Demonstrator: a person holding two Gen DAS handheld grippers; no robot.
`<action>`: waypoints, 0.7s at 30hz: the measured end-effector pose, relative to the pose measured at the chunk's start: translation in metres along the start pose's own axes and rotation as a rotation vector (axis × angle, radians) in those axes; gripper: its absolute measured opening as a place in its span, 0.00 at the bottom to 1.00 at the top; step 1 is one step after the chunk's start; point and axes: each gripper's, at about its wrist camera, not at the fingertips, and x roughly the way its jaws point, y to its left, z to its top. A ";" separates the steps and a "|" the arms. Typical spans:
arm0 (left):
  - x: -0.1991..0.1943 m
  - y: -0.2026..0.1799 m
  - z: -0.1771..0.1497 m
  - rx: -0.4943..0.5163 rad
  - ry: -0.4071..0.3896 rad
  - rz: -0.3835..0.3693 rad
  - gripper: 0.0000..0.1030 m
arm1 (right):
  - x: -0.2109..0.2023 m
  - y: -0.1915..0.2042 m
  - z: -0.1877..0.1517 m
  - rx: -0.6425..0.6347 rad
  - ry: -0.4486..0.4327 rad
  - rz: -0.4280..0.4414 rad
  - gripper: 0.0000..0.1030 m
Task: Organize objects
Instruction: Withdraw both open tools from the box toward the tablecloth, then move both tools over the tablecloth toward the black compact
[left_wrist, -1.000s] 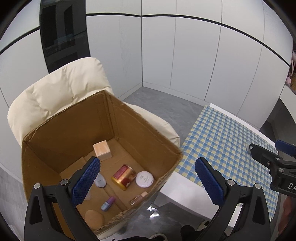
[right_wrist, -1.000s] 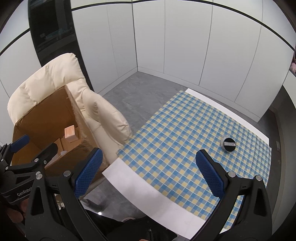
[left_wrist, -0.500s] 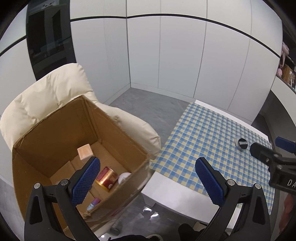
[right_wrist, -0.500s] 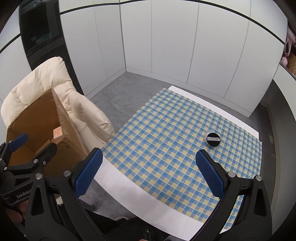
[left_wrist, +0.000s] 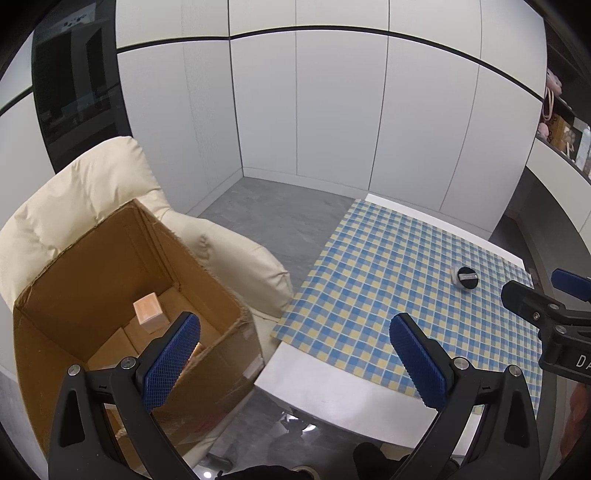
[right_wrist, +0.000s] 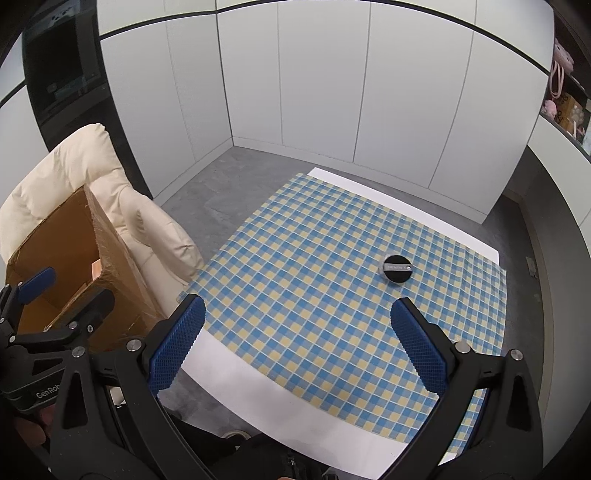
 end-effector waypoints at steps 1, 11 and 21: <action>0.000 -0.002 0.000 0.003 0.000 -0.004 1.00 | 0.000 -0.002 0.000 0.002 0.001 -0.001 0.99; 0.001 -0.025 0.001 0.034 0.001 -0.031 0.99 | -0.004 -0.025 -0.005 0.033 0.006 -0.025 0.99; 0.002 -0.049 0.002 0.070 -0.001 -0.062 0.99 | -0.008 -0.042 -0.011 0.050 0.010 -0.049 0.99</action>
